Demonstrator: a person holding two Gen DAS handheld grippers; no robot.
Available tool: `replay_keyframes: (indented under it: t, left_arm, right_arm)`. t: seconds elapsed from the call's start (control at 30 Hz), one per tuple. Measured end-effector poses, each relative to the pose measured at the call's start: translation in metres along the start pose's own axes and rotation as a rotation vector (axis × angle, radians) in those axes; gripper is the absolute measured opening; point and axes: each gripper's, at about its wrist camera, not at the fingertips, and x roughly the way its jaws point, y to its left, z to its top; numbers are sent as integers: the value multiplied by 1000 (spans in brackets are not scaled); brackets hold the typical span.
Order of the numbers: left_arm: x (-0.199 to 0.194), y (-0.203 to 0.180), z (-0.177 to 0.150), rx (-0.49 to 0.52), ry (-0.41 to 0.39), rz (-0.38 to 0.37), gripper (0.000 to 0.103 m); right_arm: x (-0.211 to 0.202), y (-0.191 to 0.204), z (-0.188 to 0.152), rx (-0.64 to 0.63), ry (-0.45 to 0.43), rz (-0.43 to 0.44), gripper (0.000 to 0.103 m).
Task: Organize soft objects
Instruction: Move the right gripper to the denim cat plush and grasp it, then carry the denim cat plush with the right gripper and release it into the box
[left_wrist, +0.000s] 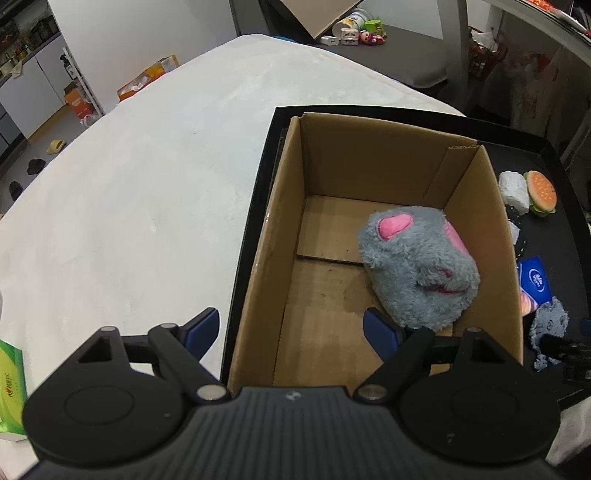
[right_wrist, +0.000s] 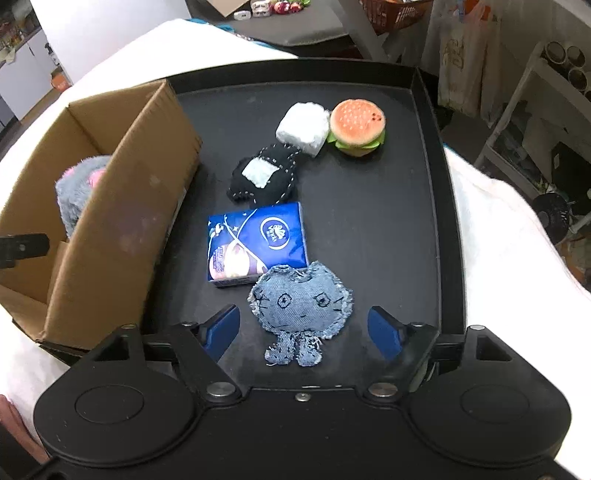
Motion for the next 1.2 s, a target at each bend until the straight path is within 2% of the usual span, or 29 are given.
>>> replay_keyframes:
  t: [0.03, 0.07, 0.1, 0.13, 0.2, 0.23, 0.27, 0.53, 0.57, 0.6, 0.67, 0.7, 0.8, 0.83, 0.87, 0.9, 0.93, 0.97, 1.03, 1.07, 1.2]
  left_arm:
    - [0, 0, 0, -2, 0, -6, 84]
    - [0, 1, 0, -6, 1, -11, 84]
    - [1, 2, 0, -10, 2, -16, 84]
    - [1, 3, 1, -14, 3, -20, 84]
    - [2, 5, 1, -18, 4, -30, 84]
    - [2, 6, 1, -21, 5, -34, 84]
    - [3, 6, 0, -25, 6, -39, 84]
    - [-1, 19, -1, -62, -1, -79, 84]
    - [-1, 20, -1, -66, -2, -81, 84]
    - [-2, 22, -2, -69, -5, -82, 84]
    - [-3, 25, -3, -73, -12, -85, 84]
    - [-4, 26, -4, -75, -13, -86, 84]
    - [-5, 27, -6, -76, -14, -91, 84]
    - [-5, 27, -6, -74, -16, -95, 84]
    - [-6, 27, -5, -73, -18, -98, 84]
    - [-6, 28, -5, -73, -19, -101, 84]
    - [-6, 28, -4, -75, -20, -102, 84]
    - [-5, 29, -4, -78, -19, -104, 84]
    - [-4, 31, -3, -89, -16, -105, 84]
    - [-4, 32, -2, -94, -15, -106, 84]
    - [-5, 33, -2, -97, -16, -113, 84]
  right_arm:
    - [2, 2, -1, -7, 1, -6, 74]
    - [7, 3, -1, -15, 9, -18, 66]
    - [12, 3, -2, -19, 25, -25, 56]
    - [16, 2, -2, -14, 48, -23, 34]
    - [16, 2, -1, -7, 50, -17, 26]
    - [14, 3, 1, -18, 50, -15, 7]
    - [13, 6, 2, -26, 54, -17, 0]
    - [-7, 19, 12, -74, 17, -52, 0]
    - [-6, 19, 14, -66, 20, -63, 6]
    - [-4, 18, 15, -59, 25, -75, 16]
    - [3, 16, 15, -50, 20, -120, 83]
    - [3, 16, 14, -55, -8, -133, 88]
    - [18, 17, 14, -70, 17, -132, 88]
    - [24, 16, 13, -65, 31, -140, 86]
    - [30, 14, 13, -59, 49, -147, 79]
    - [33, 11, 13, -46, 58, -137, 78]
    - [32, 8, 14, -22, 48, -107, 70]
    - [31, 6, 16, -7, 51, -75, 54]
    - [27, 9, 22, -42, 62, -105, 34]
    - [26, 11, 25, -54, 71, -103, 28]
    - [18, 14, 33, -73, 66, -106, 21]
